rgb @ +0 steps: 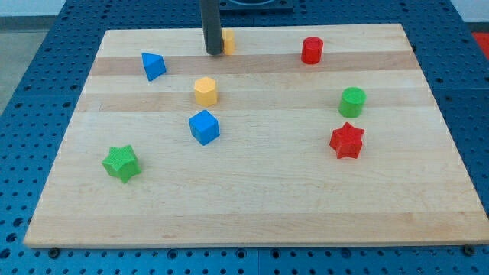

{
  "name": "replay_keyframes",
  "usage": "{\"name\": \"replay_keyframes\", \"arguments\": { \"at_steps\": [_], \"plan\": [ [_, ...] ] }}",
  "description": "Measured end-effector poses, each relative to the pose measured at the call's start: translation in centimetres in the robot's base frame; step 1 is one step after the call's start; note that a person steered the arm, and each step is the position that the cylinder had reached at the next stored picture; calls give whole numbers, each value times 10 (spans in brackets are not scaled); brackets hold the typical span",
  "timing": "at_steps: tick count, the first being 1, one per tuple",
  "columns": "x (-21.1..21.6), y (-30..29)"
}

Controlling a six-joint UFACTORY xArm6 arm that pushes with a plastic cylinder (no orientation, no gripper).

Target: Move the yellow heart to the right

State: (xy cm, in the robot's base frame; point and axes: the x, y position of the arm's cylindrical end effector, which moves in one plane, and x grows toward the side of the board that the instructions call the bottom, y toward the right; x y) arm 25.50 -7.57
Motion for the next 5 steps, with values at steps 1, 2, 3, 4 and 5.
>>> {"name": "replay_keyframes", "arguments": {
  "at_steps": [1, 2, 3, 4, 5],
  "plan": [
    [0, 0],
    [-20, 0],
    [-25, 0],
    [-26, 0],
    [-39, -3]
  ]
}}
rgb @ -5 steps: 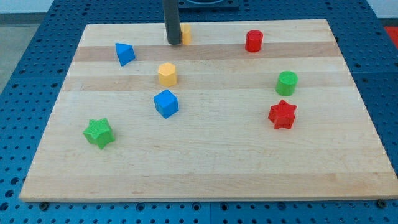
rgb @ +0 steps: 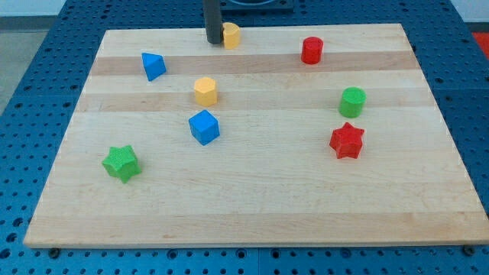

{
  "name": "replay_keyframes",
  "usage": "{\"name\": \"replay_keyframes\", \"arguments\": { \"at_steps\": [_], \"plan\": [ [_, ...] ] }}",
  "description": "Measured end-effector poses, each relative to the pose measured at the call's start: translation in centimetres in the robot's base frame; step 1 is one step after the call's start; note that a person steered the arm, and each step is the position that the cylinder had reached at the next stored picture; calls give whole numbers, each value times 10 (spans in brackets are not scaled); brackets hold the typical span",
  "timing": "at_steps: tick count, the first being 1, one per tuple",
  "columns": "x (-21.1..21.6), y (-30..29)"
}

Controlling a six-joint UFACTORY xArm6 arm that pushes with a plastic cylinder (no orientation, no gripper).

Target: Move the yellow heart to the right

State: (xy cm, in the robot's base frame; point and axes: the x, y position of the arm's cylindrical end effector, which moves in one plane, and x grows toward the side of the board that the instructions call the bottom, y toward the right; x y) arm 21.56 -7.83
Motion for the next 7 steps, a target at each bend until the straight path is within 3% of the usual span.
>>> {"name": "replay_keyframes", "arguments": {
  "at_steps": [2, 7],
  "plan": [
    [-2, -5],
    [9, 100]
  ]
}}
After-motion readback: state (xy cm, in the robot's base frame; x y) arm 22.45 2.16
